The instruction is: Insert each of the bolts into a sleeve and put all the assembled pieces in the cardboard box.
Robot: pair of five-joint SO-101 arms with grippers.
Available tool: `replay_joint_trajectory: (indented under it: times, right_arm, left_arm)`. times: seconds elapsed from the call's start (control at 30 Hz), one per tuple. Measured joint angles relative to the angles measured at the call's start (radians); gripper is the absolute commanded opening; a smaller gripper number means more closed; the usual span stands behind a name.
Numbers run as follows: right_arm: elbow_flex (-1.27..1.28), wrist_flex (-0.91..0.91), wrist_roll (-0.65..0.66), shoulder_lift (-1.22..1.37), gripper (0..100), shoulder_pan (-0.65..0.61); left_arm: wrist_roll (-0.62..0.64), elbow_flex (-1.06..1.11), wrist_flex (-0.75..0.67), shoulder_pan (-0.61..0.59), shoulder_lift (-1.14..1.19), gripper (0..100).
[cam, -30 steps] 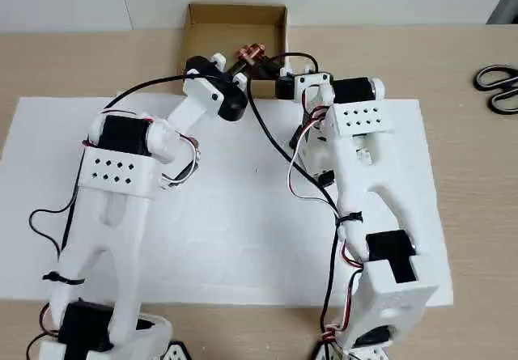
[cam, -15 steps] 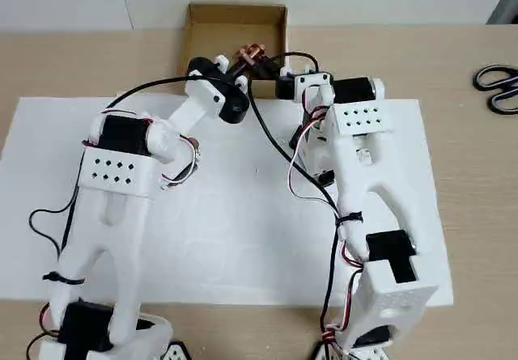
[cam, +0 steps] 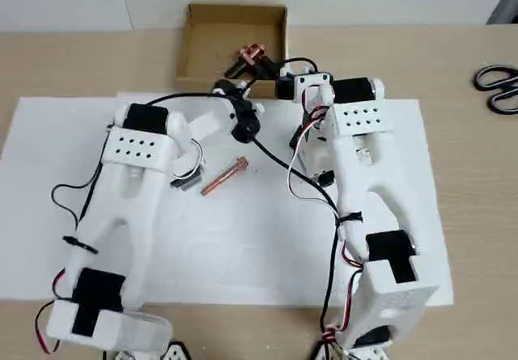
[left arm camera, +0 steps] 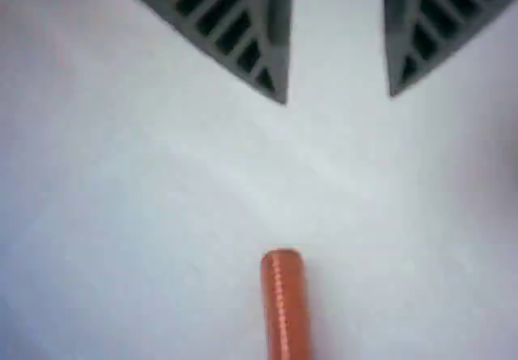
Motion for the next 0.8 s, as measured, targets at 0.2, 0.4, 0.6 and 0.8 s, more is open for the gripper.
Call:
replay_joint_trajectory:
  times: [0.2,0.4,0.6,0.8]
  right_arm:
    - [0.000,0.000,0.000,0.000,0.4,0.000]
    - [0.000,0.000,0.000,0.000,0.4,0.000]
    - [0.000,0.000,0.000,0.000,0.4,0.000]
    - [0.000,0.000,0.000,0.000,0.4,0.000]
  left_arm:
    - [-0.006,0.000,-0.087,0.000,0.043,8]
    - [-0.006,0.000,-0.169,0.000,0.144,8]
    - [-0.002,0.000,-0.253,0.003,0.244,8]
    - [-0.009,0.000,-0.321,0.055,0.299,8]
